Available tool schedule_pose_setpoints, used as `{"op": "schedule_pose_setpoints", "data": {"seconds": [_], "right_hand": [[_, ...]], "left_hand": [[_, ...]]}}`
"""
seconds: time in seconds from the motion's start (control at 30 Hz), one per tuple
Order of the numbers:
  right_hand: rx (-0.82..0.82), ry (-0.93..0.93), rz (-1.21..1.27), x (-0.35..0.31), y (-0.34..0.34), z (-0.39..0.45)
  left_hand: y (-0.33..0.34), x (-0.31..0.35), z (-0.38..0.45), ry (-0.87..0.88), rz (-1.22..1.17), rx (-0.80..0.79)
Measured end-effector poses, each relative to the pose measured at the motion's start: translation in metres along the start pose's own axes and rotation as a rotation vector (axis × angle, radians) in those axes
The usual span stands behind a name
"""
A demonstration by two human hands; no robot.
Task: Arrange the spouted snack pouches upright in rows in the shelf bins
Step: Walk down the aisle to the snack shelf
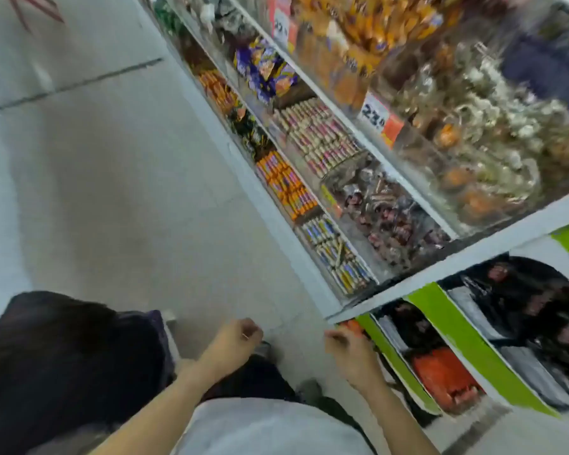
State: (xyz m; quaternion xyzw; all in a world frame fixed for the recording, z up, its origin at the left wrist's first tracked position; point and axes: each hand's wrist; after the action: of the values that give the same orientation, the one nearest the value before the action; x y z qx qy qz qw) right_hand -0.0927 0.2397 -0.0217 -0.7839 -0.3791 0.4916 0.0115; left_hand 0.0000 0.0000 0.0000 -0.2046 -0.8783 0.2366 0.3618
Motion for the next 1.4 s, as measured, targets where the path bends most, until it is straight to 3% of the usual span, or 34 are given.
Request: {"op": "schedule_pose_setpoints", "data": {"seconds": [0.37,0.5,0.8,1.0,1.4], "right_hand": [[-0.303,-0.202,-0.144,-0.202,0.093,0.163],[-0.382,-0.201,-0.185,-0.277,0.134,0.225],[-0.363,-0.193,-0.253,-0.401,0.162,0.35],[-0.377,-0.209,-0.271,-0.49,0.195,0.48],[-0.651,-0.375,-0.374,-0.778,0.367,0.73]], "left_hand": [[-0.122,-0.075,0.075,-0.12,-0.176,0.093],[-0.203,-0.093,0.126,-0.146,-0.172,0.121],[-0.396,-0.101,0.254,-0.107,-0.227,0.198],[-0.523,-0.101,0.357,-0.096,-0.202,0.209],[-0.775,-0.179,0.488,-0.306,-0.387,0.4]]}}
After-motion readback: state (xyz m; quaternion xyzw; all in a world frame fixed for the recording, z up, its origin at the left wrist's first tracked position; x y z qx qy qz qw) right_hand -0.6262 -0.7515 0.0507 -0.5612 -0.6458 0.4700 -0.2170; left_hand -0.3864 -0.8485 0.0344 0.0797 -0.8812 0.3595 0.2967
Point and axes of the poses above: each hand's wrist, its own z-axis towards the middle knuckle, its own y-axis out of the palm, x = y × z, and after that the axes turned 7 degrees about z, right-handed
